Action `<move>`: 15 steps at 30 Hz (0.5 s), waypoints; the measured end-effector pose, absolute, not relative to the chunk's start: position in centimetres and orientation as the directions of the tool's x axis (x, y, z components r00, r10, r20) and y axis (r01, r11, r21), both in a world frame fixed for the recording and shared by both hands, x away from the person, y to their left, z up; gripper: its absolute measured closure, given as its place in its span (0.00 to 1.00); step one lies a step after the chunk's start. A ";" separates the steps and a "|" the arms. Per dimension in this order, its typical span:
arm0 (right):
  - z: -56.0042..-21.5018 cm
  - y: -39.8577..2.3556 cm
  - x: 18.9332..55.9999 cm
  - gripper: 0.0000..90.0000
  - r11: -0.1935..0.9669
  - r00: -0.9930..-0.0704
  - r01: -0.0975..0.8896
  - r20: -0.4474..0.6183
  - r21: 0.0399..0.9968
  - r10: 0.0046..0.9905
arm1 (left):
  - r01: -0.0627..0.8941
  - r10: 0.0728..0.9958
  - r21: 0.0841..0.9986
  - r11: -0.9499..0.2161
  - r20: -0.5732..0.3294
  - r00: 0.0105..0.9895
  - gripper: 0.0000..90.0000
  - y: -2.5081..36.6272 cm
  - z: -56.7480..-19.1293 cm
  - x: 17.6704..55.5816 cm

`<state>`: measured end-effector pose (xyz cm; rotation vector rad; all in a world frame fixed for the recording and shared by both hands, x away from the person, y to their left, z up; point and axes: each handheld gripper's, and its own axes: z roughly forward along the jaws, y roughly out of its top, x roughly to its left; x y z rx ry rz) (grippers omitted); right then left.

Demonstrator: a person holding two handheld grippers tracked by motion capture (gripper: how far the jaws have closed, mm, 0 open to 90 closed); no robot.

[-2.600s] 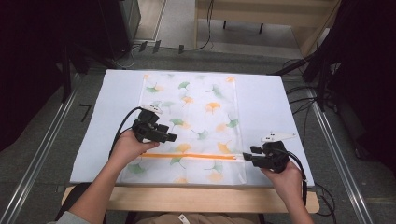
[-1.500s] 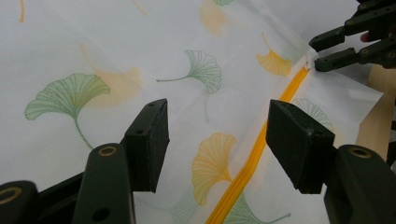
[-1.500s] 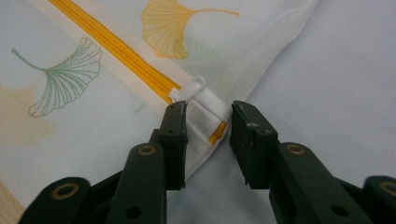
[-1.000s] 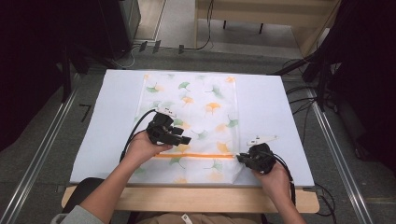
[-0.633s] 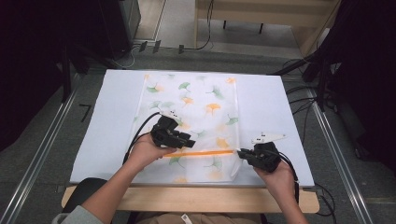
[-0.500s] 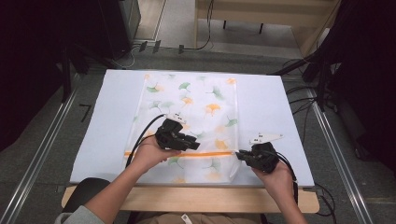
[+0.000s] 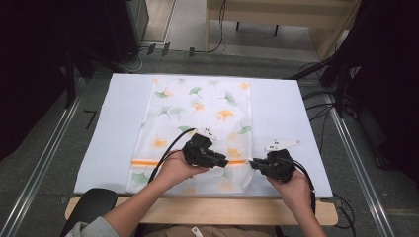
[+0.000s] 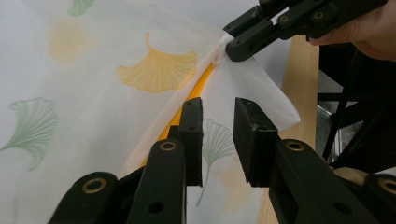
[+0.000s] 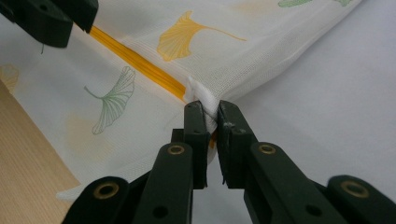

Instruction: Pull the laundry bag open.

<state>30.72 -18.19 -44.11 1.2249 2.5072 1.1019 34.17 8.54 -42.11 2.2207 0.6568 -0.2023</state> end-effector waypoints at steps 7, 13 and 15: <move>-44.1 -18.1 30.8 0.94 0.403 -0.659 0.628 0.180 0.666 0.730 | 0.482 0.387 0.652 -0.586 -0.297 0.873 0.85 6.8 -42.3 34.2; -44.1 -18.1 30.8 0.94 0.406 -0.661 0.626 0.176 0.665 0.730 | 0.495 0.404 0.656 -0.570 -0.301 0.864 1.00 5.8 -42.0 35.0; -44.1 -18.1 30.8 0.94 0.403 -0.658 0.629 0.178 0.665 0.732 | 0.507 0.398 0.651 -0.565 -0.323 0.859 1.00 5.3 -42.0 35.5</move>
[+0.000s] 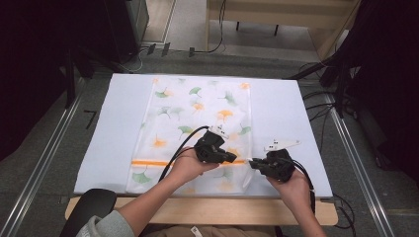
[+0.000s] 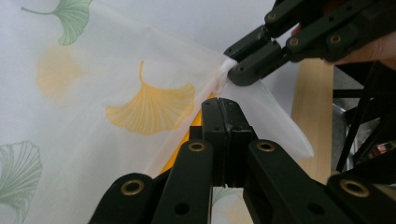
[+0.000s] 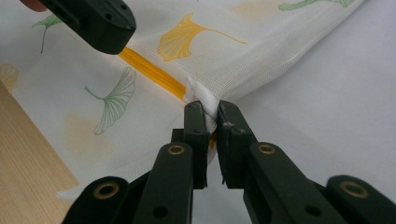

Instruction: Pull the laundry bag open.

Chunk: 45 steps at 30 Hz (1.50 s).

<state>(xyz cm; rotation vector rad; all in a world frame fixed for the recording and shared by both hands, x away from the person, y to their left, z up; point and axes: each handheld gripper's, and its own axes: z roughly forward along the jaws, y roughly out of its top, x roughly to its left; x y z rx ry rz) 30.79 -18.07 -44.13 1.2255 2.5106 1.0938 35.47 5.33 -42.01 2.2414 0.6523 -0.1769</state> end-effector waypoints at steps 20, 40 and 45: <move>-44.0 -18.0 30.8 0.95 0.405 -0.669 0.621 0.184 0.671 0.721 | 0.479 0.385 0.653 -0.586 -0.296 0.874 1.00 1.2 -41.7 36.8; -43.9 -18.0 30.8 0.94 0.397 -0.661 0.626 0.185 0.671 0.728 | 0.473 0.382 0.607 -0.639 -0.283 0.880 0.98 2.7 -43.3 35.6; -43.8 -18.0 30.7 0.95 0.388 -0.657 0.627 0.191 0.675 0.729 | 0.475 0.382 0.610 -0.634 -0.286 0.879 0.92 2.8 -43.4 35.2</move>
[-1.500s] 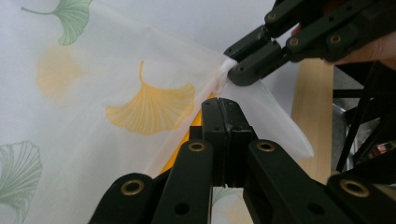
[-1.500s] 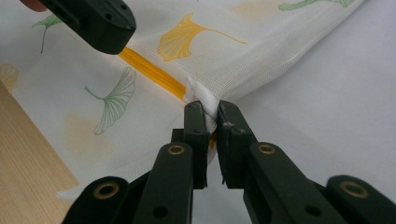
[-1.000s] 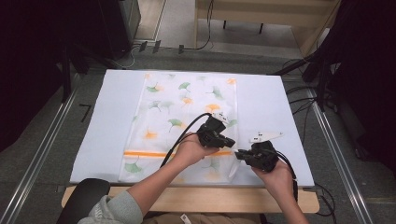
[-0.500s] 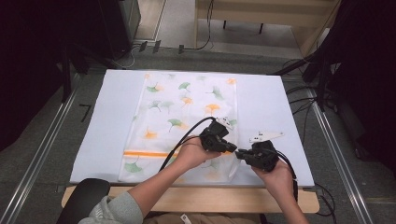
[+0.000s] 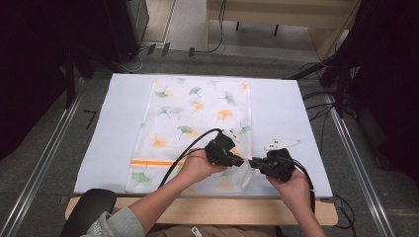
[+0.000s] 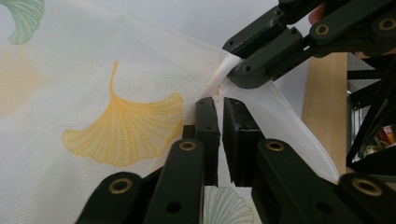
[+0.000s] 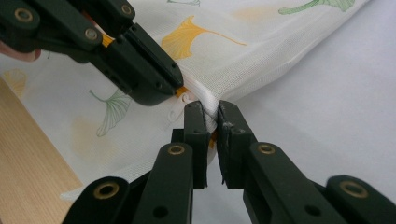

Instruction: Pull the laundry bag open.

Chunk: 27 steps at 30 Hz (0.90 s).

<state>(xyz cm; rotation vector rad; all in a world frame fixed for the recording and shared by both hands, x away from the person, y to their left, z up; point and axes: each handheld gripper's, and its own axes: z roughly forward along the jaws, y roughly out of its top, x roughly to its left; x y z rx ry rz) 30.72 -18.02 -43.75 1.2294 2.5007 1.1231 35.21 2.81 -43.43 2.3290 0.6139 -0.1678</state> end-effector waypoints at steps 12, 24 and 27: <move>-43.4 -17.9 30.5 0.95 0.384 -0.677 0.616 0.212 0.688 0.705 | 0.473 0.386 0.617 -0.629 -0.280 0.879 0.81 2.7 -44.6 34.7; -43.3 -17.7 30.5 0.95 0.382 -0.677 0.620 0.223 0.685 0.701 | 0.513 0.392 0.632 -0.581 -0.334 0.857 0.94 2.9 -45.1 35.0; -43.4 -17.7 30.5 0.95 0.386 -0.678 0.620 0.220 0.683 0.702 | 0.527 0.403 0.628 -0.572 -0.344 0.848 0.96 2.8 -45.2 35.1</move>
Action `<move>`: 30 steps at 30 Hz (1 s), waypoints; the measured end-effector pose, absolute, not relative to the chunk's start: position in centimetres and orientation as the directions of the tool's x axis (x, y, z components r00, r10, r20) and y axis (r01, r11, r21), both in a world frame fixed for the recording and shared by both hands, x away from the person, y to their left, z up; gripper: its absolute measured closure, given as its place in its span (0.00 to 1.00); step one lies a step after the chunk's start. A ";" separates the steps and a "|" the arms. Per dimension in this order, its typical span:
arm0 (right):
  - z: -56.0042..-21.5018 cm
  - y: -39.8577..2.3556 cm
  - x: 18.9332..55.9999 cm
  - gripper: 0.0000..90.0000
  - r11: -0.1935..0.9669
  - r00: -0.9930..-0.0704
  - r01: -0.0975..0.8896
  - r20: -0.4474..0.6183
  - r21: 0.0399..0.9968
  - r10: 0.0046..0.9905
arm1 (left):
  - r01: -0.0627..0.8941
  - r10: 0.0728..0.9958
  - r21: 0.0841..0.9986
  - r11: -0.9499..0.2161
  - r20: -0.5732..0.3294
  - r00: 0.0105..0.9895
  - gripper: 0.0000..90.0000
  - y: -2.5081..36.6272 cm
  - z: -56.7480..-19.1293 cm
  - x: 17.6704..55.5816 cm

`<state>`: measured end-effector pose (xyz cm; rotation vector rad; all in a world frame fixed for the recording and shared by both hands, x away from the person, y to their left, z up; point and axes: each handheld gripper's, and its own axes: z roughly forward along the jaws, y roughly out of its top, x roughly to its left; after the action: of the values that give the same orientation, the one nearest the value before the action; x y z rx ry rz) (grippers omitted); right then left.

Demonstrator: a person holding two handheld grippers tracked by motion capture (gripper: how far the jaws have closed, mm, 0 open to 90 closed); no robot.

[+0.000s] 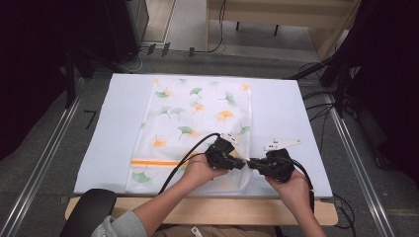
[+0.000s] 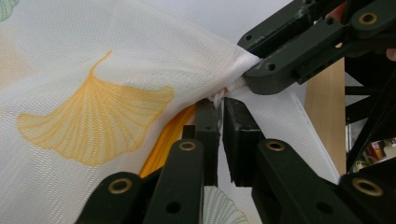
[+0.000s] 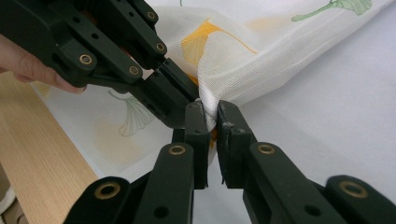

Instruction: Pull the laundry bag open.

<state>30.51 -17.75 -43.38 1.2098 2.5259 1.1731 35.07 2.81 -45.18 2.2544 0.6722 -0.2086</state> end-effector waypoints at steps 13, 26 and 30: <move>-43.3 -18.1 30.6 0.95 0.371 -0.673 0.627 0.237 0.685 0.701 | 0.553 0.408 0.625 -0.551 -0.376 0.832 1.00 3.2 -45.0 35.0; -43.3 -18.2 30.6 0.95 0.369 -0.675 0.626 0.241 0.687 0.697 | 0.571 0.413 0.611 -0.547 -0.397 0.820 1.00 3.5 -44.6 35.1; -43.2 -17.9 30.5 0.95 0.381 -0.686 0.615 0.229 0.690 0.691 | 0.570 0.420 0.607 -0.554 -0.387 0.821 1.00 3.6 -44.6 35.1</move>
<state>30.53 -17.95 -43.25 1.1998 2.5295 1.1982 35.15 3.59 -44.61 2.2382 0.7222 -0.2531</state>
